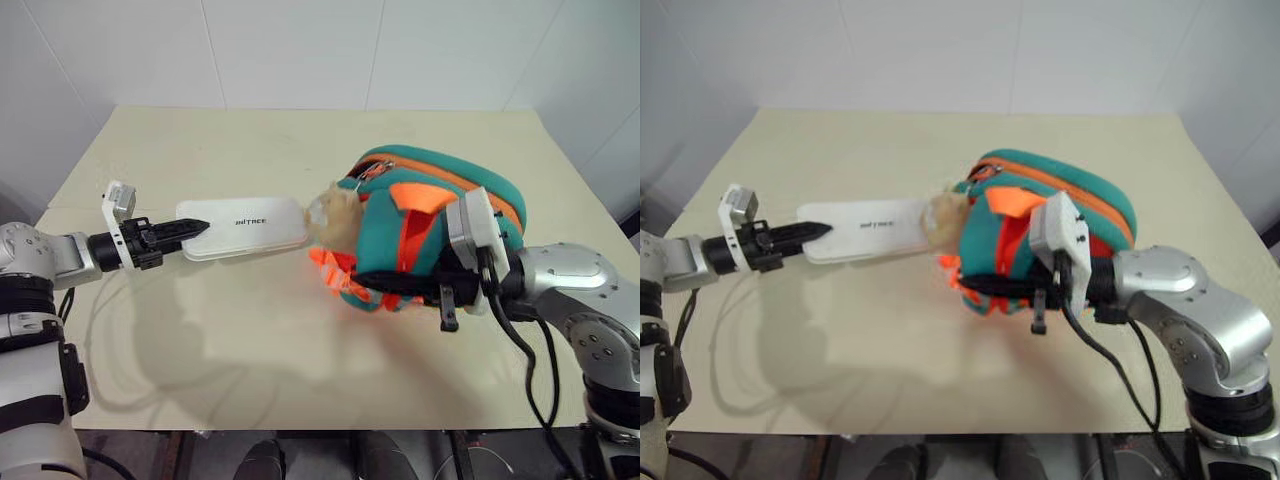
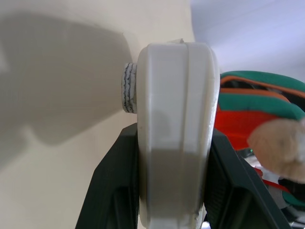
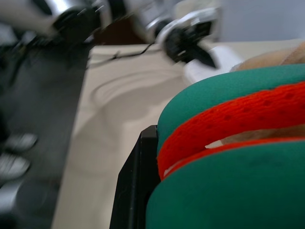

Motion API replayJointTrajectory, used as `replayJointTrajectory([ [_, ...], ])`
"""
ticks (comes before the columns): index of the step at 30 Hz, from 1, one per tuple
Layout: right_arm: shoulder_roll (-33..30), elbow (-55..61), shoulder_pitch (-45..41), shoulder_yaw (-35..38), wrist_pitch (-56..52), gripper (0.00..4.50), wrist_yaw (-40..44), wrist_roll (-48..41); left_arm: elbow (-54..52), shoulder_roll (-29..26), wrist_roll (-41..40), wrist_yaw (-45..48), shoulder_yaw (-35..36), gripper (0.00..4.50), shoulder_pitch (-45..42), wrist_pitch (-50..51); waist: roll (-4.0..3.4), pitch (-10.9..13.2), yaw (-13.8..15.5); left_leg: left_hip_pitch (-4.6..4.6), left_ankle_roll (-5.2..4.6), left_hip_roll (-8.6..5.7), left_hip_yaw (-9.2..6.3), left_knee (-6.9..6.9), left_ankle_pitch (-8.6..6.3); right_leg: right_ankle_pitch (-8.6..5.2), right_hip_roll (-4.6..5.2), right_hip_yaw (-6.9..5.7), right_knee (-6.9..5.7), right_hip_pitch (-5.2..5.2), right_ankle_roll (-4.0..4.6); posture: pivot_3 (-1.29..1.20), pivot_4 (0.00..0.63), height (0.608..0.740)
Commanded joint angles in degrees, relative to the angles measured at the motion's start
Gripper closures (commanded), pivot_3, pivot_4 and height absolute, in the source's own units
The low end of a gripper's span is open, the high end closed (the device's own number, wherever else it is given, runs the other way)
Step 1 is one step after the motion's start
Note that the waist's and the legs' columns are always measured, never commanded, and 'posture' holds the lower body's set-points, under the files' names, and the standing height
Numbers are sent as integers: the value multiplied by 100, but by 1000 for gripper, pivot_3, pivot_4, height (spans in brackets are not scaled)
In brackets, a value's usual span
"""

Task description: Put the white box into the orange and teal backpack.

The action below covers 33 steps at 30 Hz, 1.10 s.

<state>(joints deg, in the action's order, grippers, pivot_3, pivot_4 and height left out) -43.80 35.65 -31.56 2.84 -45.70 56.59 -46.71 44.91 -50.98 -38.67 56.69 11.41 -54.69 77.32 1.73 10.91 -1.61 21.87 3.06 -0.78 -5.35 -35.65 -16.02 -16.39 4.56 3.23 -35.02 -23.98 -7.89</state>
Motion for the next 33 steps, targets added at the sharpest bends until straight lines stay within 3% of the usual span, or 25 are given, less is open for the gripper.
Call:
replayJointTrajectory([
  [1,-312,303,-166,59,236,3965,702,-381,-101,-315,106,577,-189,3198,-377,-122,0,0,2,16,0,0,-3,-9,0,0,0,-4,-3,-9,0,0,150,740],
  [9,-929,180,-400,191,312,3965,1812,-865,-301,-636,288,1075,-534,3198,-731,-110,0,0,3,54,-4,-1,-2,-36,-2,1,0,-2,-22,-46,-2,0,150,740],
  [14,-968,-7,-621,136,300,3965,1932,-1031,-520,-667,291,1122,-452,3198,-817,-183,1,0,-2,53,-6,0,-2,-41,-3,0,0,-1,-30,-46,-2,0,150,740],
  [24,-831,-310,-248,-171,581,3965,1876,-467,-2868,-483,-499,1297,915,3198,105,-1326,8,3,-5,55,1,3,5,-43,0,0,3,8,-37,-55,-2,0,150,740],
  [33,-752,-413,-191,-235,721,3965,1796,-249,-3809,-394,-998,1490,1535,3198,780,-2113,8,3,9,48,-1,2,5,-63,-1,1,2,8,-49,-49,0,0,150,740],
])
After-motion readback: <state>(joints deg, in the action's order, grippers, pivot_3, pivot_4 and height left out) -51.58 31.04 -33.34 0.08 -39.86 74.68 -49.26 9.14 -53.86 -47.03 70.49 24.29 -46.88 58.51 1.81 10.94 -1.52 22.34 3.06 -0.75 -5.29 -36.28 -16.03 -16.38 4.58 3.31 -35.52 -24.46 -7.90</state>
